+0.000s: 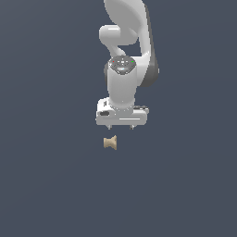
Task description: Pick up the object and move it to a goal position.
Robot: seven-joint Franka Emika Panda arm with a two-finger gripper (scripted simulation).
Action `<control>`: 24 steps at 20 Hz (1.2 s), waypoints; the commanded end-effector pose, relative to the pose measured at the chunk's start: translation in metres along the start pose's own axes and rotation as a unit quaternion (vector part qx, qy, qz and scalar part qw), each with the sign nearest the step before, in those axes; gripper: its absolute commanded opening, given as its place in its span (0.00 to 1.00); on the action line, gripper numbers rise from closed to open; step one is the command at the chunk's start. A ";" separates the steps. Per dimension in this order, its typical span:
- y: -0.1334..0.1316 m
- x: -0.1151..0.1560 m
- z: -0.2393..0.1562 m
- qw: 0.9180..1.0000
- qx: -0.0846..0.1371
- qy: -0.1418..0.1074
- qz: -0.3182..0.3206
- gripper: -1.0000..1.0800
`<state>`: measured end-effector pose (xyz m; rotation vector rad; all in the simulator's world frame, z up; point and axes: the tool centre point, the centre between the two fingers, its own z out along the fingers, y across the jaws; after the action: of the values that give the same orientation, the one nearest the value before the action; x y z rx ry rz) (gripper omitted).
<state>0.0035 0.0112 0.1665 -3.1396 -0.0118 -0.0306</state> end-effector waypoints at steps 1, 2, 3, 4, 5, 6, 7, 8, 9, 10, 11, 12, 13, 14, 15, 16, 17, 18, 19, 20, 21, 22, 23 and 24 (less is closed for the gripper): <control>0.000 0.000 0.000 1.000 0.000 0.000 0.000 0.96; 0.000 0.000 0.000 1.000 0.000 0.000 0.000 0.96; 0.002 0.000 0.000 1.000 -0.001 0.000 0.001 0.96; 0.005 -0.001 -0.001 1.000 -0.003 -0.001 0.002 0.96; 0.008 -0.001 -0.001 1.000 -0.006 -0.001 0.003 0.96; 0.013 -0.002 -0.002 1.000 -0.009 -0.002 0.005 0.96; 0.017 -0.002 -0.002 1.000 -0.012 -0.003 0.007 0.96; 0.021 -0.003 -0.003 1.000 -0.015 -0.004 0.009 0.96; 0.024 -0.003 -0.003 1.000 -0.017 -0.004 0.010 0.96; 0.026 -0.003 -0.003 1.000 -0.018 -0.005 0.011 0.96; 0.026 -0.003 -0.003 1.000 -0.018 -0.005 0.011 0.96; 0.026 -0.003 -0.003 1.000 -0.018 -0.005 0.011 0.96; 0.025 -0.003 -0.003 1.000 -0.017 -0.005 0.011 0.96; 0.024 -0.003 -0.004 1.000 -0.017 -0.005 0.011 0.96; 0.024 -0.003 -0.004 1.000 -0.017 -0.005 0.011 0.96; 0.025 -0.003 -0.003 1.000 -0.017 -0.005 0.011 0.96; 0.026 -0.003 -0.002 1.000 -0.017 -0.005 0.010 0.96; 0.026 -0.003 0.000 1.000 -0.017 -0.005 0.010 0.96; 0.027 -0.002 0.003 1.000 -0.016 -0.005 0.009 0.96; 0.028 -0.002 0.006 1.000 -0.016 -0.005 0.009 0.96; 0.030 -0.001 0.010 1.000 -0.015 -0.006 0.008 0.96; 0.031 0.000 0.014 1.000 -0.014 -0.006 0.007 0.96; 0.033 0.000 0.019 1.000 -0.013 -0.006 0.006 0.96; 0.035 0.001 0.024 1.000 -0.011 -0.007 0.005 0.96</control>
<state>0.0045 -0.0209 0.1498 -3.1657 0.0085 -0.0129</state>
